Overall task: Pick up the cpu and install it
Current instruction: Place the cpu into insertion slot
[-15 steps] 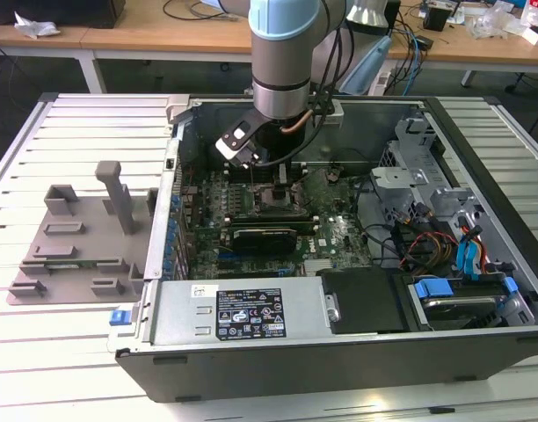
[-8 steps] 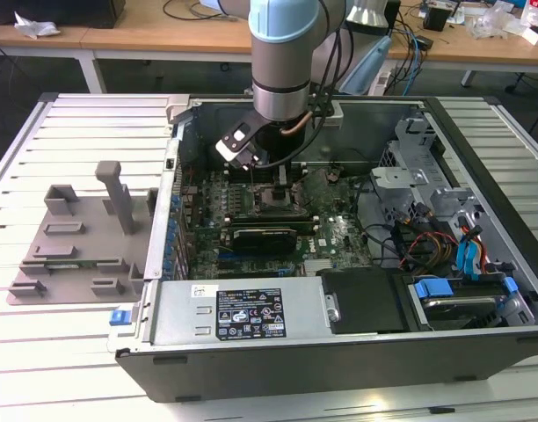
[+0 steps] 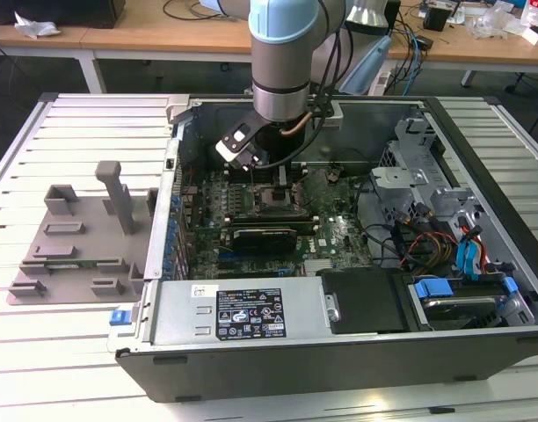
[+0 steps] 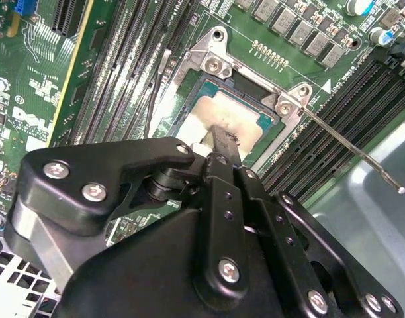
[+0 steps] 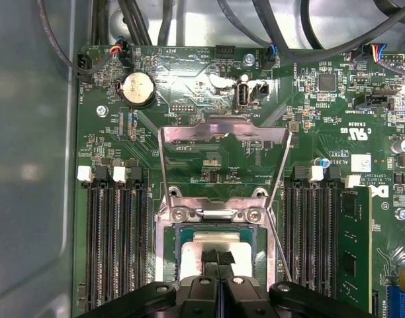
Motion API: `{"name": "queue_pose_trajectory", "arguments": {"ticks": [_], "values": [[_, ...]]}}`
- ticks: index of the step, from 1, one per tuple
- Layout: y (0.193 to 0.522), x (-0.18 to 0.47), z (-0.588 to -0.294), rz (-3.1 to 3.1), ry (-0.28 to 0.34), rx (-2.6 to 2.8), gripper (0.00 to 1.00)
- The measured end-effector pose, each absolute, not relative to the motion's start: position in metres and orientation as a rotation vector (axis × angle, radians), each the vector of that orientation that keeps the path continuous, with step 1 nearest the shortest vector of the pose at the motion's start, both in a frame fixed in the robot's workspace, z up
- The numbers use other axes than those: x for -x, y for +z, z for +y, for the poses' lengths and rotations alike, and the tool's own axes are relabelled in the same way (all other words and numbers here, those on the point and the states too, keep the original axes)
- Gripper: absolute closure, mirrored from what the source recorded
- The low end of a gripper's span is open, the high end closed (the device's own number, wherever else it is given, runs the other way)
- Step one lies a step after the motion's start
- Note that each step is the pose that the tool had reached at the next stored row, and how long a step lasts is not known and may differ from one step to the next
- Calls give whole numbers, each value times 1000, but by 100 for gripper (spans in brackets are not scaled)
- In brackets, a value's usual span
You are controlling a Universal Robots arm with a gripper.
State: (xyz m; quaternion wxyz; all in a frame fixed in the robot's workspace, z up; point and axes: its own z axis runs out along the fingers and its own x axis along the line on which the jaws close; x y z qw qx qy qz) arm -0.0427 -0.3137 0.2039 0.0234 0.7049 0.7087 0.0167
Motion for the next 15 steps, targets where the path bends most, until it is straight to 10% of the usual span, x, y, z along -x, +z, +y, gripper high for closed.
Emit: {"name": "queue_pose_trajectory", "arguments": {"ticks": [15], "values": [[202, 43, -314, 2194, 52, -2182, 89]]}}
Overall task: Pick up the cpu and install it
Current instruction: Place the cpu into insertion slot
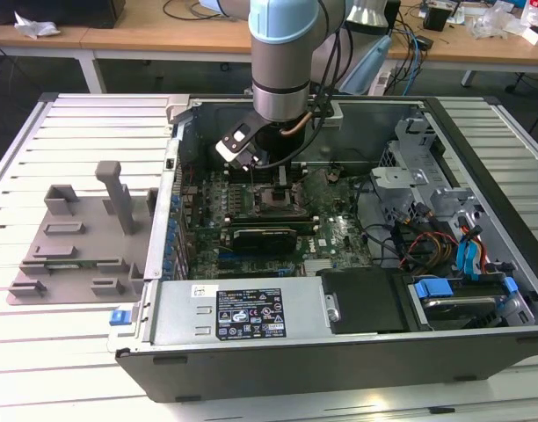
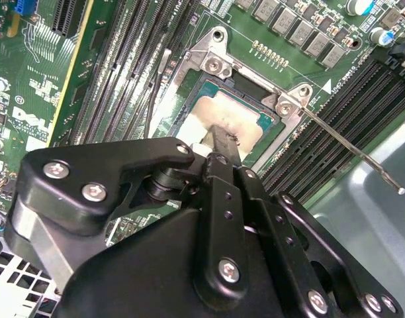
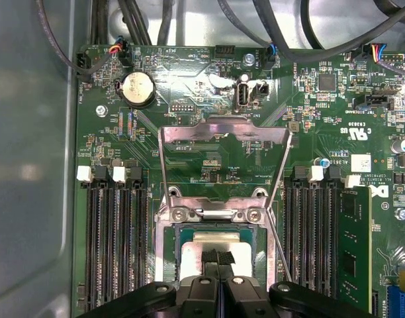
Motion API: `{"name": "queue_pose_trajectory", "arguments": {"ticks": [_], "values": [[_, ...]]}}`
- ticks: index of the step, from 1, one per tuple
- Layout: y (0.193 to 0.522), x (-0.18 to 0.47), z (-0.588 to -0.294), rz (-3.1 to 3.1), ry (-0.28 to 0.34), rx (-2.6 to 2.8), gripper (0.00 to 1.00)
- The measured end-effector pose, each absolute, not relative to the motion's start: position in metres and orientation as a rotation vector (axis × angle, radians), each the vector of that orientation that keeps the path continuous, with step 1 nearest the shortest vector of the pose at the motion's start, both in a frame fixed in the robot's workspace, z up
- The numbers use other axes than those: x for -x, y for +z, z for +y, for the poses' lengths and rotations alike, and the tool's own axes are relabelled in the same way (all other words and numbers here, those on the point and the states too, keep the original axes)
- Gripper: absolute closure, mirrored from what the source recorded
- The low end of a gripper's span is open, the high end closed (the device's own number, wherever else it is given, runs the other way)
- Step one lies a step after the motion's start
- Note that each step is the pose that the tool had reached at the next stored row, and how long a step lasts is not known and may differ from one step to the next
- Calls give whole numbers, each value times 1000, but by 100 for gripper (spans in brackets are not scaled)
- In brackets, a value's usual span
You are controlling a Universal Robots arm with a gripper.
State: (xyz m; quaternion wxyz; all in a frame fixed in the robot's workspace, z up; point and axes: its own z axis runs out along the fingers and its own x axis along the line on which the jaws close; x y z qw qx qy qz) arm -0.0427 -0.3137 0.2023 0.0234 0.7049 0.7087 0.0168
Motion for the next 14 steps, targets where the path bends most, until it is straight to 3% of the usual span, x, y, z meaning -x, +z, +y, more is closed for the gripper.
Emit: {"name": "queue_pose_trajectory", "arguments": {"ticks": [14], "values": [[215, 43, -314, 2194, 52, -2182, 89]]}}
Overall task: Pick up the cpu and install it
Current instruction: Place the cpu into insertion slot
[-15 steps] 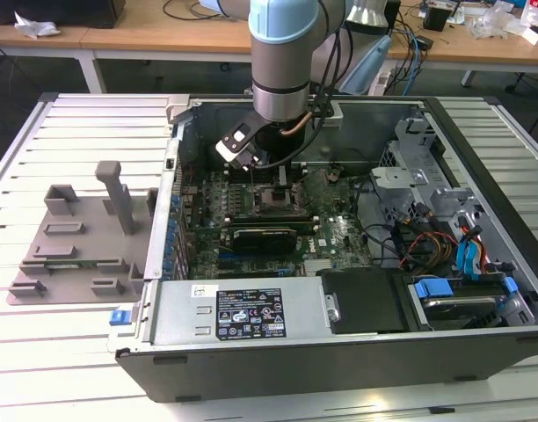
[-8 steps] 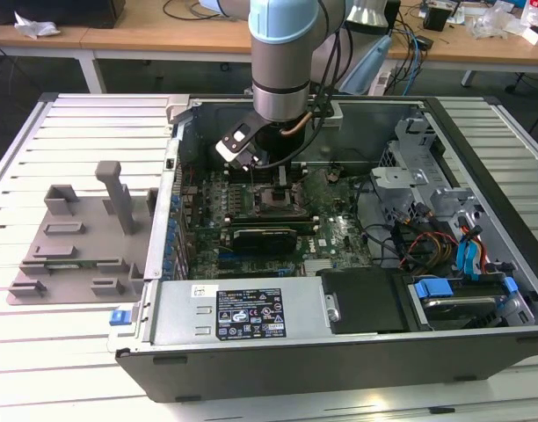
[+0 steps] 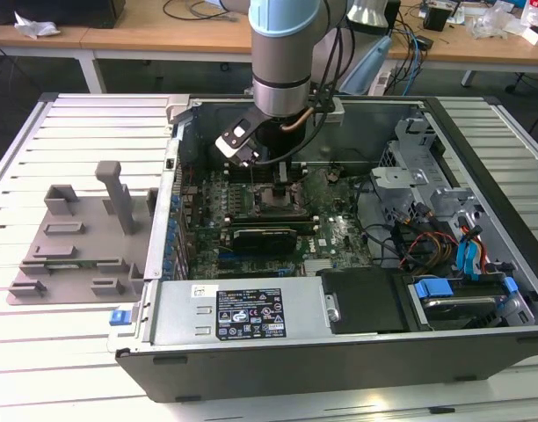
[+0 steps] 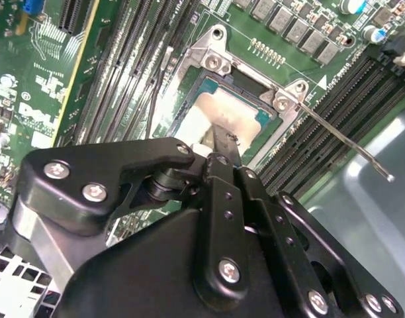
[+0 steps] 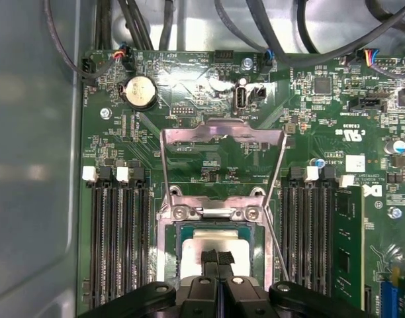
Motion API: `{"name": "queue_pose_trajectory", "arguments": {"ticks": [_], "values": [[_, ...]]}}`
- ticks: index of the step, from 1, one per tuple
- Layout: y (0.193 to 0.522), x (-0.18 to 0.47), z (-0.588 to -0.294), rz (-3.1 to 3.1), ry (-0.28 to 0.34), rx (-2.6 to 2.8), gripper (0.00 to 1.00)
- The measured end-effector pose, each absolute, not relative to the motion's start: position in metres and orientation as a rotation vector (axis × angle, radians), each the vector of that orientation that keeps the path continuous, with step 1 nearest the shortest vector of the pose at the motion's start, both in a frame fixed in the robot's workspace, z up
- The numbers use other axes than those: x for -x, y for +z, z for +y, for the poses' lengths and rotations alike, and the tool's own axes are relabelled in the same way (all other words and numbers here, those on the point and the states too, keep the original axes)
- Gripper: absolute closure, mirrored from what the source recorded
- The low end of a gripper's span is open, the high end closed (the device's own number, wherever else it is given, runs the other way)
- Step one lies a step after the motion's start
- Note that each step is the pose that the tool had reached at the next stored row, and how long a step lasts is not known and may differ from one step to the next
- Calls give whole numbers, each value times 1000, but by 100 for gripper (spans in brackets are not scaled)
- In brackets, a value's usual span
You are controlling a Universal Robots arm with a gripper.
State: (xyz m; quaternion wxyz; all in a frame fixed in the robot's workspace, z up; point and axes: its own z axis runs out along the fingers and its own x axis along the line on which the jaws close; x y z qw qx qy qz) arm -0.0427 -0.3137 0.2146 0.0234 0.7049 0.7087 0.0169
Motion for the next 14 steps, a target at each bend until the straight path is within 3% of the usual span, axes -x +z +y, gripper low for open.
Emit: {"name": "queue_pose_trajectory", "arguments": {"ticks": [7, 10, 14], "values": [[234, 43, -314, 2194, 52, -2182, 89], [234, 42, -314, 2220, 0, -2208, 89], [240, 41, -314, 2221, -1, -2209, 89]]}}
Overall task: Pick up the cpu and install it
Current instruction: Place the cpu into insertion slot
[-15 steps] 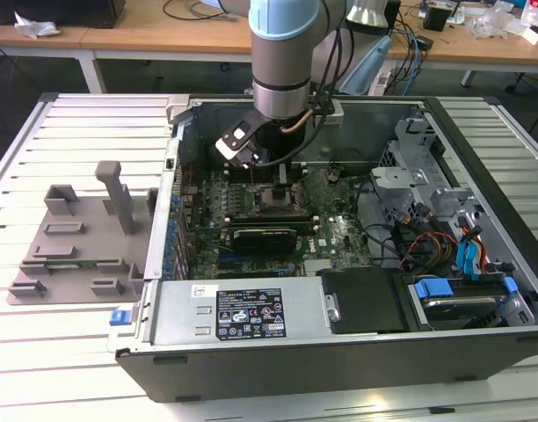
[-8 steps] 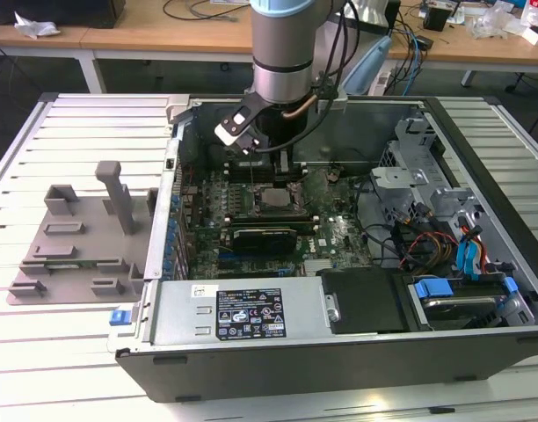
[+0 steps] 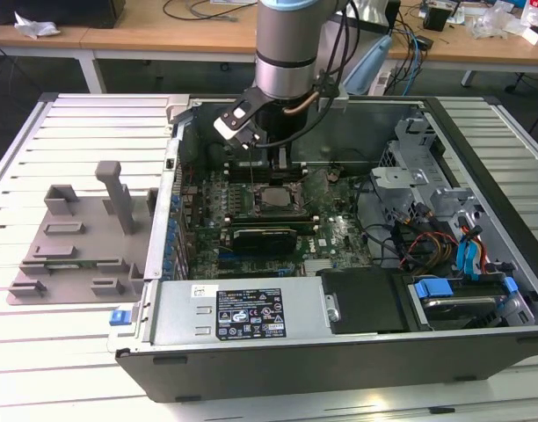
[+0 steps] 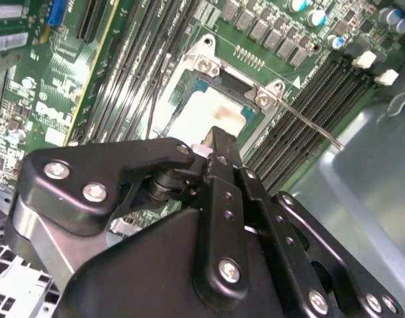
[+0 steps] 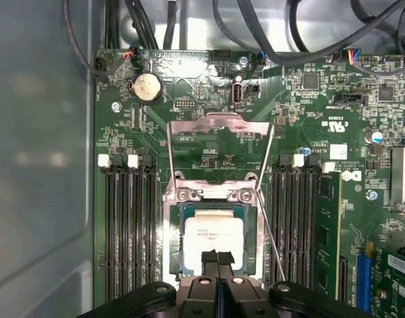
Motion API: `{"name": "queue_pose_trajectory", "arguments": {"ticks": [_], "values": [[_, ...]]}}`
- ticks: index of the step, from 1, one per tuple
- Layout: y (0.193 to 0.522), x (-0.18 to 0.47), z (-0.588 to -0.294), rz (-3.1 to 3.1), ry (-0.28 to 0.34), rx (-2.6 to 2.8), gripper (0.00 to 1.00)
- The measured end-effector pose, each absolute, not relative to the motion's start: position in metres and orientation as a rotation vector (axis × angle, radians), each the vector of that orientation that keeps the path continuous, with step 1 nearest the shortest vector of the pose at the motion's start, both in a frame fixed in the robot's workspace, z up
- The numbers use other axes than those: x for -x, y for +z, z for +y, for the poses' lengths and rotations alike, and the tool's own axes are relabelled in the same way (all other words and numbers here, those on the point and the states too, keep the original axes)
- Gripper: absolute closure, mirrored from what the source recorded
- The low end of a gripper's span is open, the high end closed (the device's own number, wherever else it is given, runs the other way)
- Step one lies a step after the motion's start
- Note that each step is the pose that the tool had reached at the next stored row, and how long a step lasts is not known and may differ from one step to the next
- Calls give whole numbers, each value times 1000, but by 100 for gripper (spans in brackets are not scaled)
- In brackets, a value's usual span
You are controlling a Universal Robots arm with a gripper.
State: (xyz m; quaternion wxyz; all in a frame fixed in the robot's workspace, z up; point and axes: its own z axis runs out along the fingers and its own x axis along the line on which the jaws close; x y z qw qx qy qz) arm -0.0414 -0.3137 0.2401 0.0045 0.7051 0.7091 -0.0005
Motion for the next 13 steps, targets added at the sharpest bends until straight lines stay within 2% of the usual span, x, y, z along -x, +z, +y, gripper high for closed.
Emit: {"name": "queue_pose_trajectory", "arguments": {"ticks": [13], "values": [[244, 39, -314, 2221, -1, -2209, 89]]}}
